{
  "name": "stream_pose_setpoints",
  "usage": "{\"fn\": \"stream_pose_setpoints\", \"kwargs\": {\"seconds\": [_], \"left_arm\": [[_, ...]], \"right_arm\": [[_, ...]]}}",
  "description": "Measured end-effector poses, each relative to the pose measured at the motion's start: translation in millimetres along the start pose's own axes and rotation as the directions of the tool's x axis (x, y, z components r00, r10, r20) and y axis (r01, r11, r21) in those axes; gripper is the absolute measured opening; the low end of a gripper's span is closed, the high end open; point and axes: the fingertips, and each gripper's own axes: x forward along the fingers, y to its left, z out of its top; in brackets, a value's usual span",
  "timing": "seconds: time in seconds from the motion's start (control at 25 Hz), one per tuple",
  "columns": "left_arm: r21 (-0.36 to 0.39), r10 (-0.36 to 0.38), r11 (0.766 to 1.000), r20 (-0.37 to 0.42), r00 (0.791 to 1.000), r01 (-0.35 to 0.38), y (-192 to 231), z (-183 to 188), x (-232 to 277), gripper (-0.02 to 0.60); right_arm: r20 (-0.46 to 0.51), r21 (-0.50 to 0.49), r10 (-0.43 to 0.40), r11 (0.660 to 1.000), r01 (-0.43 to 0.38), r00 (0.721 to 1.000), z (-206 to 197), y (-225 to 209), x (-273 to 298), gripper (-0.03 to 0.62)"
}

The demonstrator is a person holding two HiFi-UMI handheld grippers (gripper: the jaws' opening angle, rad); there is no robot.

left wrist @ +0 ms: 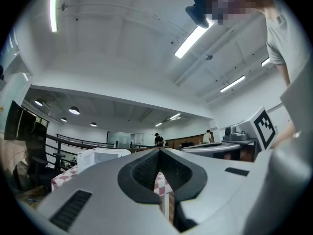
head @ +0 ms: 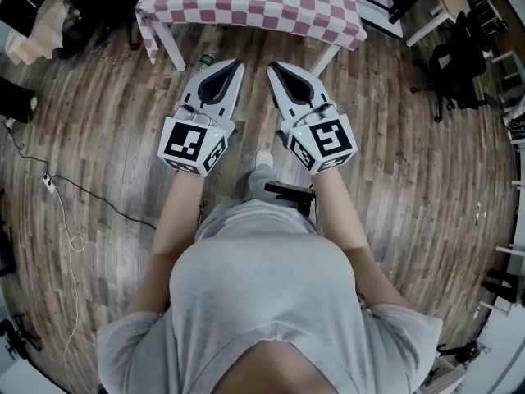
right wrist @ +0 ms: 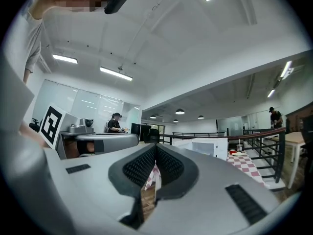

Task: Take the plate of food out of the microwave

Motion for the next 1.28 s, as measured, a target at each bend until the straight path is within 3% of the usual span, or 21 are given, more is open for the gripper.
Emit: {"fn": "stream_pose_setpoints", "kwargs": {"seconds": [0.68, 0.96, 1.28], "left_arm": [[0.001, 0.062, 0.998, -0.024, 0.998, -0.062, 83, -32, 195, 0.002], [0.009, 0.082, 0.997, -0.041, 0.996, -0.082, 108, -44, 232, 0.003], [0.005, 0.078, 0.997, -0.041, 0.996, -0.078, 153, -55, 275, 0.002]], "right_arm": [[-0.005, 0.029, 0.076, 0.997, -0.076, 0.997, -25, -168, 120, 0.028], [-0.004, 0.037, 0.107, 0.994, -0.107, 0.994, -36, -195, 154, 0.028], [-0.001, 0.041, 0.089, 0.995, -0.089, 0.996, -46, -231, 199, 0.028]]}}
